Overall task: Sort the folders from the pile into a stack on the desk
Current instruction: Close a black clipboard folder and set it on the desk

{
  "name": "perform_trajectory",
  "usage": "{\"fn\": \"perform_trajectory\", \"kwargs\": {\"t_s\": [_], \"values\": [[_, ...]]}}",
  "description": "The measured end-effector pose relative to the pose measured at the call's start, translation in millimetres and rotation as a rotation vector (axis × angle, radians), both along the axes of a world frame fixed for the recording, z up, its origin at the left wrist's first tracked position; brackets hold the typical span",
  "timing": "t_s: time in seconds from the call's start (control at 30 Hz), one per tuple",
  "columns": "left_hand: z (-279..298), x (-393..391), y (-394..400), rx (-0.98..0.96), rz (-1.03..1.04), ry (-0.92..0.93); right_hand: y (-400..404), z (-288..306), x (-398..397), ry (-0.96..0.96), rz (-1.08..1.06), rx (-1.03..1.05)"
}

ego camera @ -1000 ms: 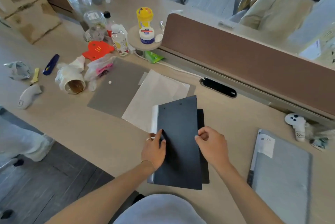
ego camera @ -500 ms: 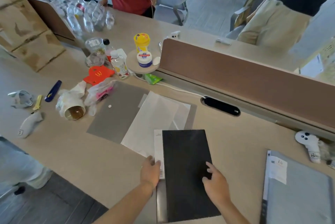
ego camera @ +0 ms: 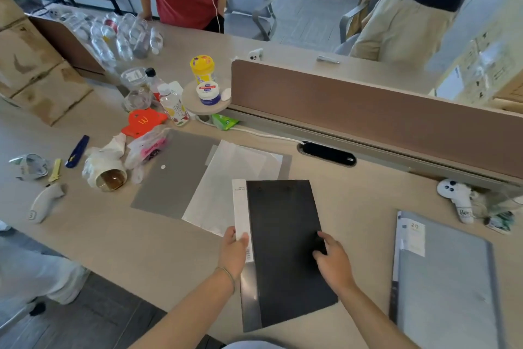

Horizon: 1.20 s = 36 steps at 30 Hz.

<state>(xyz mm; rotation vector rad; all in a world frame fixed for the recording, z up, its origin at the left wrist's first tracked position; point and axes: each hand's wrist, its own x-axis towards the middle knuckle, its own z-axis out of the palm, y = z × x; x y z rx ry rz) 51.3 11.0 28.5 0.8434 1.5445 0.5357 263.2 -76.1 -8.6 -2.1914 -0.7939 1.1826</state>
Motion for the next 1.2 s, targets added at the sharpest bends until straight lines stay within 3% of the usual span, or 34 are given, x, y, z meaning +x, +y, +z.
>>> {"fn": "perform_trajectory", "kwargs": {"t_s": [0.43, 0.87, 1.0, 1.2], "values": [[7, 91, -13, 0.043, 0.008, -0.071, -36, 44, 87, -0.024, -0.243, 0.281], [10, 264, -85, 0.14, -0.392, 0.043, -154, 28, 209, -0.093, -0.582, 0.2], [-12, 297, -102, 0.117, -0.571, 0.091, -185, 10, 236, -0.068, -0.648, 0.149], [-20, 324, -124, 0.202, -0.654, 0.255, -210, -10, 260, -0.066, -0.672, 0.052]]}}
